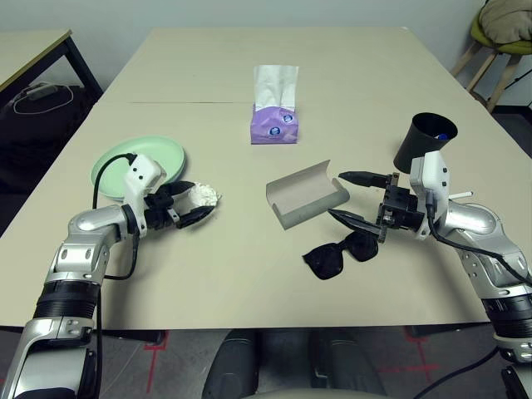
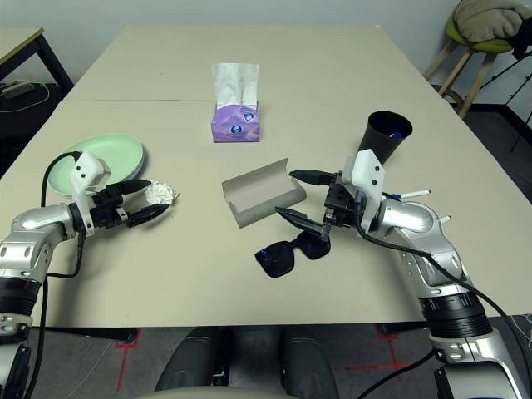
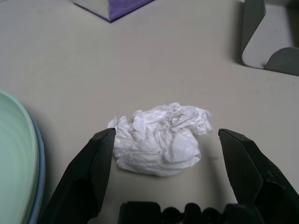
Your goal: Organize and tidy the items on the table.
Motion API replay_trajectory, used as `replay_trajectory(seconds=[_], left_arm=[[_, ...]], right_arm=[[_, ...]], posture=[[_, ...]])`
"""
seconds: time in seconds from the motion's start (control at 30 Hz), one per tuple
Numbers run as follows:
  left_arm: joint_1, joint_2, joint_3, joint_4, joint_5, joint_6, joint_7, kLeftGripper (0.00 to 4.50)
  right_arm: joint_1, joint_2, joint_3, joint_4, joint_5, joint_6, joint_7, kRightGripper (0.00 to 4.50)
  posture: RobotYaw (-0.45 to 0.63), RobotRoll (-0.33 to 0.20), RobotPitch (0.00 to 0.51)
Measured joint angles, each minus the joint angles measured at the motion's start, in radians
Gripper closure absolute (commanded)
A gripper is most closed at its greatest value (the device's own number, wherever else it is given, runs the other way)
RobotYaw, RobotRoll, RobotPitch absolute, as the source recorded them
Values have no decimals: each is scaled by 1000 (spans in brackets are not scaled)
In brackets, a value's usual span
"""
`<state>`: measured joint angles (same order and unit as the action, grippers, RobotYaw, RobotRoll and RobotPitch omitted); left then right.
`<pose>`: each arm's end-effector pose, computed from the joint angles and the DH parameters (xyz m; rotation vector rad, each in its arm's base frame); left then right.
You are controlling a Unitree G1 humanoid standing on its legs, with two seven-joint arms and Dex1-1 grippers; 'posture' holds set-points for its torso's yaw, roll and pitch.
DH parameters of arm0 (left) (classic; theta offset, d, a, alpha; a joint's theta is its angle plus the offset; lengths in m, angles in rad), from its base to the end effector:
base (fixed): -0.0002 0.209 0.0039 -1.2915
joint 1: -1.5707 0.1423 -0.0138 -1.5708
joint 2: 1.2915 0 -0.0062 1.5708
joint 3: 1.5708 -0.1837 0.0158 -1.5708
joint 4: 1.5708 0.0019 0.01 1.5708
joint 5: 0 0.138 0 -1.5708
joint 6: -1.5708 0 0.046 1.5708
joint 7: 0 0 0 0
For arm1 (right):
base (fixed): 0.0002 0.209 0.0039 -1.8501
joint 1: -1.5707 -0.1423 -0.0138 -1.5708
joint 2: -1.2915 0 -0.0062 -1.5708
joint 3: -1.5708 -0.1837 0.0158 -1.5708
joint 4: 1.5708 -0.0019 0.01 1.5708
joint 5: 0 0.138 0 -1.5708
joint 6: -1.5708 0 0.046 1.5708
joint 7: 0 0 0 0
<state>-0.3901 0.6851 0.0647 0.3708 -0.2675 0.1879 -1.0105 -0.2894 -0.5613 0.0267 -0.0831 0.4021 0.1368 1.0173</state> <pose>0.2660 0.2990 0.1230 0.2606 0.2583 -0.7728 0.2500 -0.2209 0.1417 -0.2643 -0.1047 1.1188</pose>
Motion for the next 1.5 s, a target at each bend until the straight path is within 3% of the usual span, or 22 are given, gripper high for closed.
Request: replay_trajectory(seconds=[0.07,0.17,0.47,0.77,0.93,1.03,1.3,1.4,1.5], left_arm=[[-8,-4,-5,0,0,2,4,196],[-17,-8,-5,-5,0,15,16,1015],[-23,-10,-4,-72,-6,73,38,4457],[-59,-28,88,-155,-99,174,98,4457],[-186,-22,214,-109,-157,200,210,4457],[-251,18,272,10,-125,108,289,4457],[-255,58,260,241,6,-28,384,4457],[-255,66,235,285,55,-70,411,3814],[-255,63,223,301,62,-80,404,2785]], right_arm=[[0,1,0,-2,0,0,-1,0],[0,1,0,-4,0,0,-1,0],[0,3,0,-4,0,-1,-1,0],[1,5,0,-4,-1,-3,-1,0],[2,6,1,-9,-1,-3,-3,0],[5,7,1,-13,-1,-3,-4,0],[5,19,1,-12,-1,-4,-4,0],[6,18,1,-12,-1,-5,-4,0],[7,18,1,-12,-1,-5,-4,0]], posture=[[65,0,104],[65,0,104],[70,0,102],[65,0,107],[69,0,109],[69,0,109],[73,0,110],[71,0,110],[68,0,110]])
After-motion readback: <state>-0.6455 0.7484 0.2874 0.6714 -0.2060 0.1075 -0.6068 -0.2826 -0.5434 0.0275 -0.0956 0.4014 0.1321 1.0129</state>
